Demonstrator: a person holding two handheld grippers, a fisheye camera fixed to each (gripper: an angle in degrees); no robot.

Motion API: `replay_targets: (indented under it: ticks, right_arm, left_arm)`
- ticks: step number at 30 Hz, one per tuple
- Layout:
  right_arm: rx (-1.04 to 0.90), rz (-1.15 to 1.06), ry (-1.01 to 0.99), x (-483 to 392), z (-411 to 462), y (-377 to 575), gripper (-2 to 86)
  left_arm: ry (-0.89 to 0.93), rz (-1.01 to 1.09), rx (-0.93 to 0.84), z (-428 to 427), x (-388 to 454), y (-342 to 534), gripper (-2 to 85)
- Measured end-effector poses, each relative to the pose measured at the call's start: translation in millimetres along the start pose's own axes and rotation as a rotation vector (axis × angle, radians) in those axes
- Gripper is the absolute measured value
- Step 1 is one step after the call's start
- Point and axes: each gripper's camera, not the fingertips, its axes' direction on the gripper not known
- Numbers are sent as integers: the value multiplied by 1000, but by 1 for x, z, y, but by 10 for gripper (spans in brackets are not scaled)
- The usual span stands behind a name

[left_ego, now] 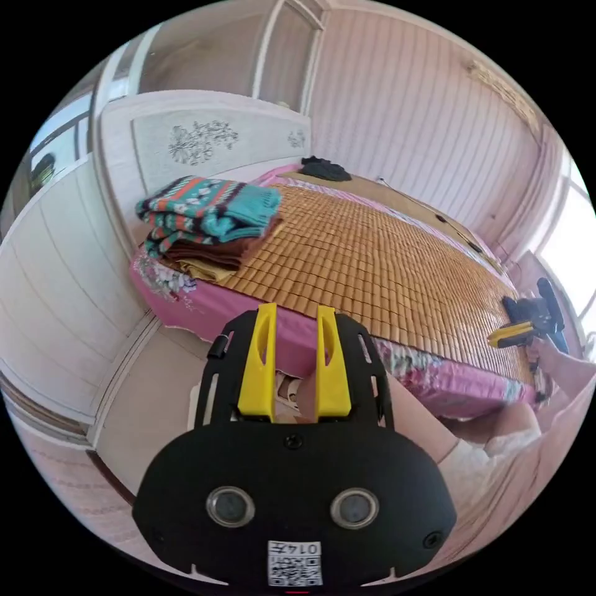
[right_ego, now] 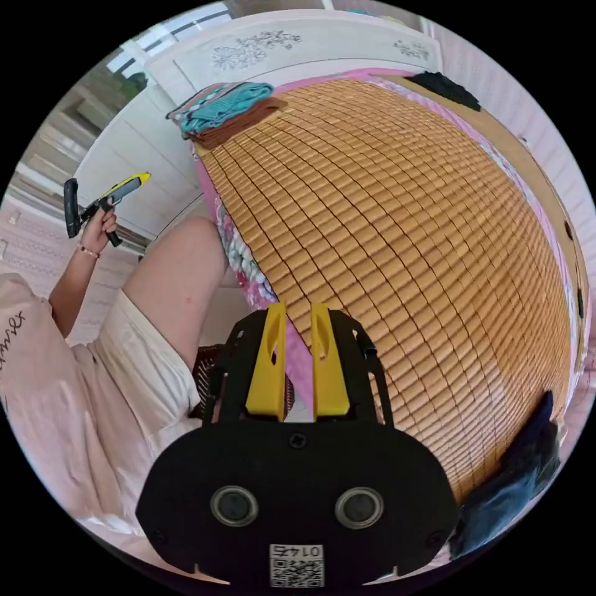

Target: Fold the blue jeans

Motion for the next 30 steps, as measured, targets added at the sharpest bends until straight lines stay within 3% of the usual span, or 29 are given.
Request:
replay_targets:
  ticks: [6,14,23,30]
  right_arm:
    - [138,555,250,48,-69,277,71]
    - [464,904,479,58,-110,491,103]
    - [672,1014,674,123,-149,603,162]
    - [560,1084,627,195,-136,640,144]
  left_arm:
    - [356,420,81,-2,169,-53,100]
    - [805,807,-7,30,448,-117,100]
    - [953,826,-366,129,704,-138,92]
    - [965,671,-574,201,830,-129,114]
